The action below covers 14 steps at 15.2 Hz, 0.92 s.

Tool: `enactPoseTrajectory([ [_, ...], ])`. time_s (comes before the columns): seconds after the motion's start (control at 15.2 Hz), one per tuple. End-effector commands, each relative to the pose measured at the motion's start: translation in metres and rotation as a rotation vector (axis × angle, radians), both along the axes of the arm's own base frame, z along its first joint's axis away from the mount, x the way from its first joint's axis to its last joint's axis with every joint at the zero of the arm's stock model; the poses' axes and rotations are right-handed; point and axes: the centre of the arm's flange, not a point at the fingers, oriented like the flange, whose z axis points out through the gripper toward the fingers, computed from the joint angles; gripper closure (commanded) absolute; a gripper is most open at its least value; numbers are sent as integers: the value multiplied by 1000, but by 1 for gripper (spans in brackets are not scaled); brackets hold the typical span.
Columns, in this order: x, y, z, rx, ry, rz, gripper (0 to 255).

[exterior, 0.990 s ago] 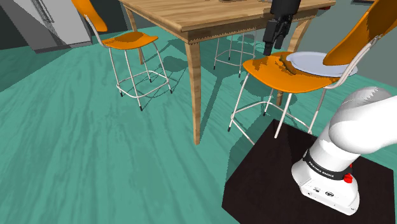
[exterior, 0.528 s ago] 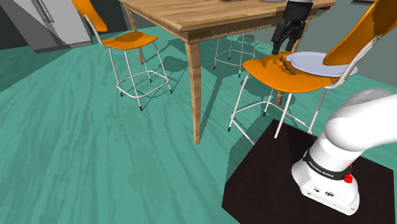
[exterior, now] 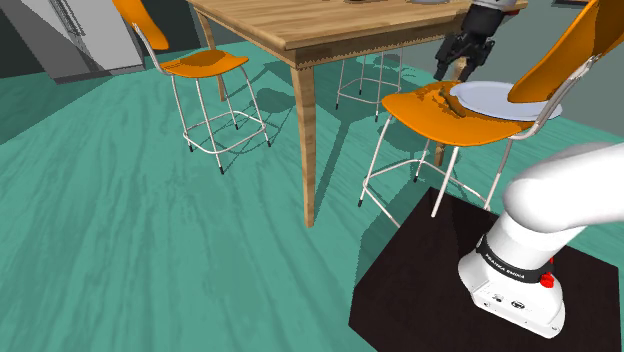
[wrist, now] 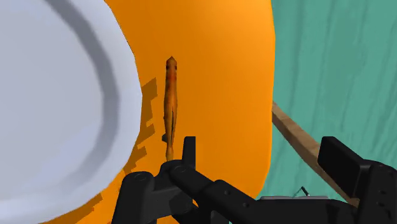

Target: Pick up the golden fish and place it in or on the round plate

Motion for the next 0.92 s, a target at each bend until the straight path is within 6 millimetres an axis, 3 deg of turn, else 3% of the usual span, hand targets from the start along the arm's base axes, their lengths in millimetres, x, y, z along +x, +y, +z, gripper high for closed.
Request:
enactPoseTrajectory([
  [0.0, -29, -43, -27, -14, 68, -87, 0],
  [0.2, -27, -41, -42, -14, 68, -87, 0],
  [0.26, -1, -22, -3, 227, -184, -128, 0],
  [0.33, -1, -22, -3, 227, -184, -128, 0],
  [0.46, 17, 51, -15, -223, -76, -347, 0],
  [0.59, 46, 106, -59, -676, 37, -556, 0],
  [0.66, 62, 123, -89, -904, 97, -657, 0],
  [0.73, 44, 86, -20, -673, 21, -540, 0],
  [0.79, 44, 86, -20, -673, 21, -540, 0],
  [0.86, 52, 101, -42, -780, 52, -591, 0],
])
